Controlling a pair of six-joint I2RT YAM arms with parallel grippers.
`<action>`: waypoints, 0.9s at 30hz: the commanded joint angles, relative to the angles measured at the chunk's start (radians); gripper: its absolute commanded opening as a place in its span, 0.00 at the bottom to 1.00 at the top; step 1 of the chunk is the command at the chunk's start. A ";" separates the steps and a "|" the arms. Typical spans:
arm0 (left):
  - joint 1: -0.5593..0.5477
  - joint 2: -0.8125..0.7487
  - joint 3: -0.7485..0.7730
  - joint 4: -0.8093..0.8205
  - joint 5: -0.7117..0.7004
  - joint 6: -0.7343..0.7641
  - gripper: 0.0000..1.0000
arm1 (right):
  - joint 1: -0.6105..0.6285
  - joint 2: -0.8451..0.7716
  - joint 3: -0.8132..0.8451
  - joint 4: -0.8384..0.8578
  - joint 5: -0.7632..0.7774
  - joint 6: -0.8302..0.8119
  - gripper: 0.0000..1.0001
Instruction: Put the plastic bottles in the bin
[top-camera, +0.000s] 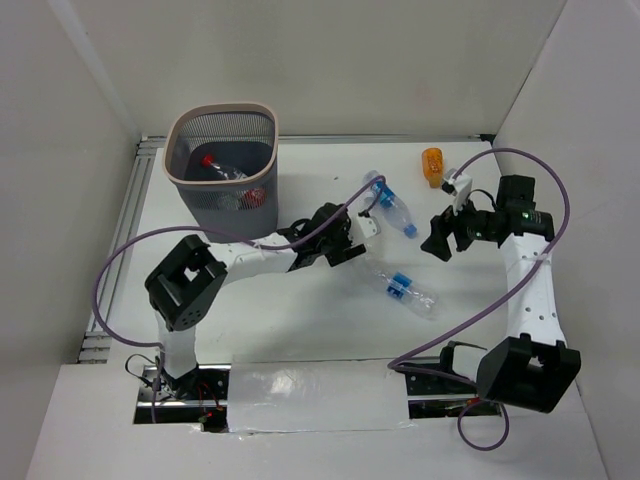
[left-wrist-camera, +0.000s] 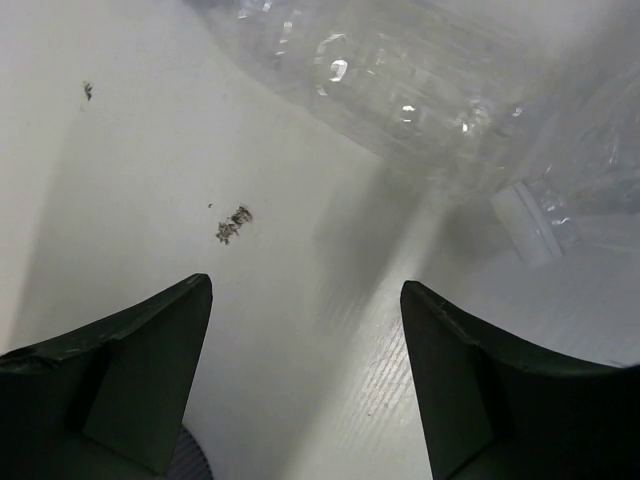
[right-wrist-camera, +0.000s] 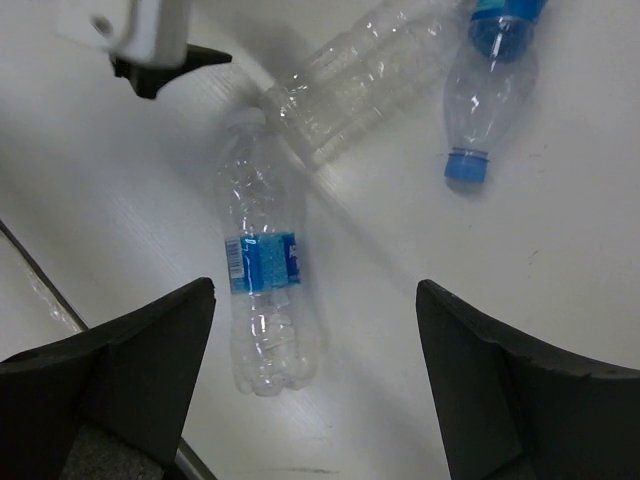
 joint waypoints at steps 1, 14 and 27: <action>0.023 -0.079 0.099 -0.052 0.036 -0.156 0.89 | 0.023 -0.005 -0.050 0.075 0.046 0.107 0.88; 0.042 0.073 0.459 -0.321 0.244 -0.669 1.00 | 0.051 0.129 -0.039 0.394 0.257 0.496 1.00; 0.023 0.287 0.615 -0.409 0.114 -0.857 1.00 | -0.020 0.107 -0.013 0.373 0.192 0.528 1.00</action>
